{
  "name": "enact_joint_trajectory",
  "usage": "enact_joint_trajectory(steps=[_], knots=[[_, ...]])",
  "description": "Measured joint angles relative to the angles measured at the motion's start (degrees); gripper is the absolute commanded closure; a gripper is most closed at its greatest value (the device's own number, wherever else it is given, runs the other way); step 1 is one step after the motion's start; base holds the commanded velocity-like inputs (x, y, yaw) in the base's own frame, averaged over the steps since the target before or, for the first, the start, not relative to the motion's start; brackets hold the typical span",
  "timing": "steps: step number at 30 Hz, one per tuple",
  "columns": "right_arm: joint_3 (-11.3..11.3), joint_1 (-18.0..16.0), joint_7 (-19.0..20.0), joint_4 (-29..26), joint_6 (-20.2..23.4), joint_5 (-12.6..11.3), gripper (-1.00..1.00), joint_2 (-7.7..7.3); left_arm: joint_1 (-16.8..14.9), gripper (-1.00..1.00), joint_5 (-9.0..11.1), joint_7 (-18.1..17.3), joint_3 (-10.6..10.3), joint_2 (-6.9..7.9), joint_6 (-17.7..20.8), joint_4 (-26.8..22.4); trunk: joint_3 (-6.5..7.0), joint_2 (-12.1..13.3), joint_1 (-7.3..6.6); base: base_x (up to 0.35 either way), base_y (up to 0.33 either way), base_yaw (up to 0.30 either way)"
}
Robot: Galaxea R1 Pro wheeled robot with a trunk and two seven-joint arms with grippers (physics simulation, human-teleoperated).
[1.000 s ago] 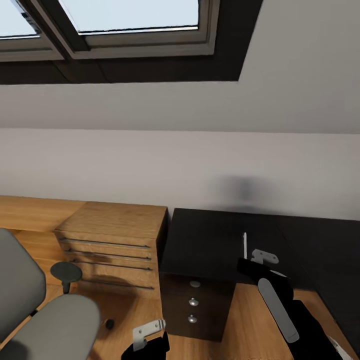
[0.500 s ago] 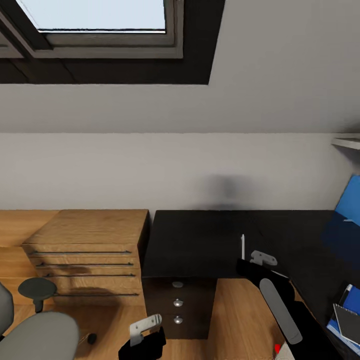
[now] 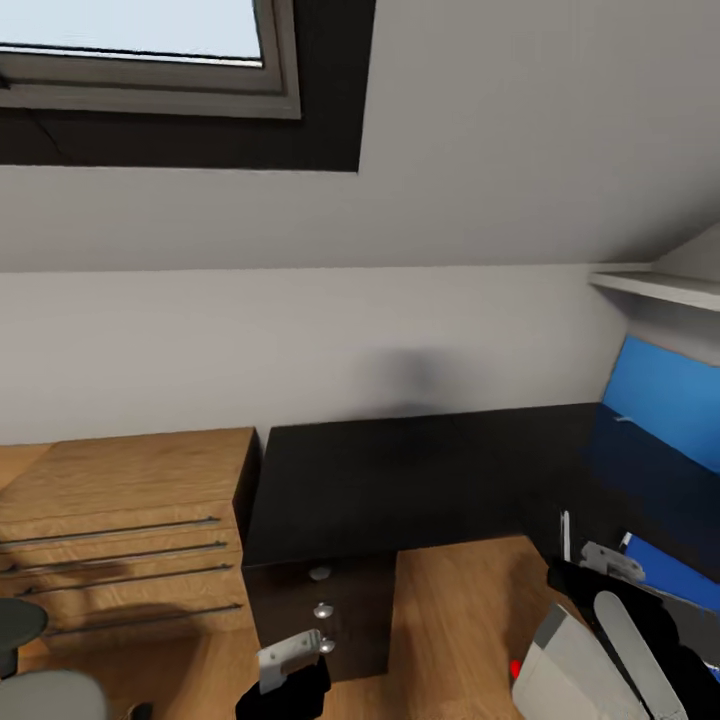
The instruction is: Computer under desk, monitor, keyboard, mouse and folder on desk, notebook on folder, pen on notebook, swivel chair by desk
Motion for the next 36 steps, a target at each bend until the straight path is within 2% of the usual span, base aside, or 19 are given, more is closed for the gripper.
enact_joint_trajectory(steps=[3, 9, 17, 18, 19, 22, 23, 24, 25, 27, 30, 36], knots=[[-1.5, 0.0, 0.3, 0.7, 0.0, 0.0, 1.00, -0.80, 0.0, -1.00, 0.0, 0.0, -0.1, -0.07, 0.0, 0.0, 0.00, 0.0, 0.00, 0.000, 0.000, -0.300], [-1.9, 0.0, 0.9, 1.1, 0.0, 0.1, 1.00, -2.00, 0.0, -1.00, 0.0, 0.0, -0.1, -0.09, 0.0, 0.0, 0.00, 0.0, 0.00, 0.000, 0.000, -0.267], [-2.5, -0.3, 1.2, 1.5, 0.0, 0.3, 1.00, -4.00, 0.0, -1.00, 0.0, 0.0, -0.1, -0.08, 0.0, 0.0, 0.00, 0.0, 0.00, 0.000, 0.000, -0.051], [-3.0, -0.9, 1.2, 2.4, 0.1, 0.4, 1.00, -4.62, 0.0, -1.00, 0.1, -0.1, -0.1, -0.08, 0.0, 0.0, 0.00, 0.0, 0.00, 0.000, 0.000, -0.005], [-3.7, -4.3, 1.2, 6.2, 0.2, 0.7, 1.00, -6.56, 0.0, -1.00, 0.1, -0.1, -0.1, -0.08, 0.0, 0.3, 0.02, 0.0, 0.01, 0.000, 0.000, -0.004], [-4.0, -9.3, 1.6, 12.6, 0.1, 0.3, 1.00, -8.26, 0.0, -1.00, 0.1, -0.1, -0.1, -0.12, 0.0, 0.8, 0.00, 0.0, 0.00, 0.000, 0.000, -0.002], [-4.1, -13.6, 4.3, 22.0, -0.3, 0.6, 1.00, -9.06, 0.0, -1.00, 0.1, -0.1, -0.1, -0.38, 0.0, 1.0, 0.00, 0.0, 0.01, 0.000, 0.000, 0.000], [-4.0, -14.8, 6.2, 25.7, -0.9, 0.8, 1.00, -9.20, 0.0, -1.00, 0.1, -0.1, -0.1, -0.59, 0.0, 1.1, 0.00, 0.0, 0.01, 0.000, 0.000, 0.000], [-3.9, -15.1, 7.1, 27.0, -1.3, 1.2, 1.00, -9.23, 0.0, -1.00, 0.1, -0.1, -0.1, -0.72, 0.0, 1.1, 0.00, 0.0, 0.00, 0.000, 0.000, 0.000], [-4.0, -16.0, 10.4, 29.9, -2.3, 4.1, 1.00, -9.29, 0.0, -1.00, 0.1, -0.1, -0.1, -1.13, 0.0, 1.2, 0.00, 0.0, 0.00, 0.000, 0.000, 0.000], [-4.0, -16.5, 13.3, 31.6, -2.8, 6.7, 1.00, -9.40, 0.0, -1.00, 0.0, -0.1, -0.2, -1.42, 0.0, 1.2, 0.00, 0.0, 0.00, 0.000, 0.000, 0.000], [-4.1, -16.6, 13.8, 31.9, -2.9, 7.3, 1.00, -9.42, 0.0, -1.00, 0.0, -0.1, -1.7, -1.72, 0.0, 1.2, 0.00, 0.0, 0.00, 0.000, 0.000, 0.000]])
